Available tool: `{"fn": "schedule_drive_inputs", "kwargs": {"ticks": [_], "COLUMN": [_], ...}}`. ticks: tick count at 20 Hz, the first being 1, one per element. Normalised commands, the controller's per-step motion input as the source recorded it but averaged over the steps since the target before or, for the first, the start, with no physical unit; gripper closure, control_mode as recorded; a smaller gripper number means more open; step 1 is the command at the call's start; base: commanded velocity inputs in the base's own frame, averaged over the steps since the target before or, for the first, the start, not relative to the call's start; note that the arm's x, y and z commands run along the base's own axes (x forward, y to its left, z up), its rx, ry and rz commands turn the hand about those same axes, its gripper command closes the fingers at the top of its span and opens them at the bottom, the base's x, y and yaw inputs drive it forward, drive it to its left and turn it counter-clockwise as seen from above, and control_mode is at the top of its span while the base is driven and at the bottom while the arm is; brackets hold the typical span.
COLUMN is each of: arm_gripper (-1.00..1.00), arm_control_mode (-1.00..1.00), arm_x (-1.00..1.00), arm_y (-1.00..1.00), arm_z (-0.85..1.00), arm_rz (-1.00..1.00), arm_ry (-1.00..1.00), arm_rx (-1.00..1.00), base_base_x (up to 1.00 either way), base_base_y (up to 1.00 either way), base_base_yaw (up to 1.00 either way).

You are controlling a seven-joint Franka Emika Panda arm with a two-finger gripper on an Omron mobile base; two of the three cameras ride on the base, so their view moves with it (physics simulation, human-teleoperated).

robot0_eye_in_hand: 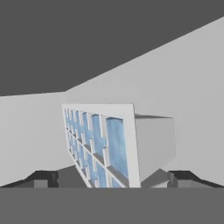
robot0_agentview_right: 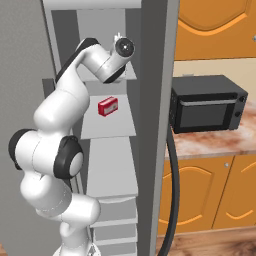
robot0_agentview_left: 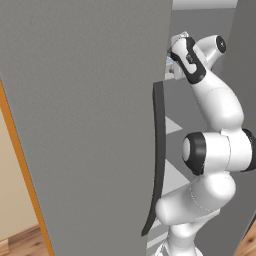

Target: Open the freezer door, pick up the ice cube tray from the freezer, and place it on the dining counter.

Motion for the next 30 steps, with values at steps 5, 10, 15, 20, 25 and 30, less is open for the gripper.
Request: {"fn": "schedule_drive_inputs", "kwargs": {"ticks": [5, 10, 15, 20, 25, 30], "arm_gripper": [-1.0, -1.0, -1.0, -1.0, 1.0, 1.0], "arm_control_mode": [-1.0, -1.0, -1.0, -1.0, -1.0, -1.0], "arm_x": [0.14, 0.11, 0.0, 0.0, 0.0, 0.0], "arm_y": [0.0, 0.0, 0.0, 0.0, 0.0, 0.0], "arm_z": [0.1, 0.0, 0.0, 0.0, 0.0, 0.0], "arm_rz": [0.0, 0.0, 0.0, 0.0, 0.0, 0.0], "arm_ry": [0.0, 0.0, 0.0, 0.0, 0.0, 0.0], "arm_rx": [0.0, 0.0, 0.0, 0.0, 0.0, 0.0], "base_base_x": [0.0, 0.0, 0.0, 0.0, 0.0, 0.0], "base_base_y": [0.0, 0.0, 0.0, 0.0, 0.0, 0.0], "base_base_yaw": [0.0, 0.0, 0.0, 0.0, 0.0, 0.0]}}
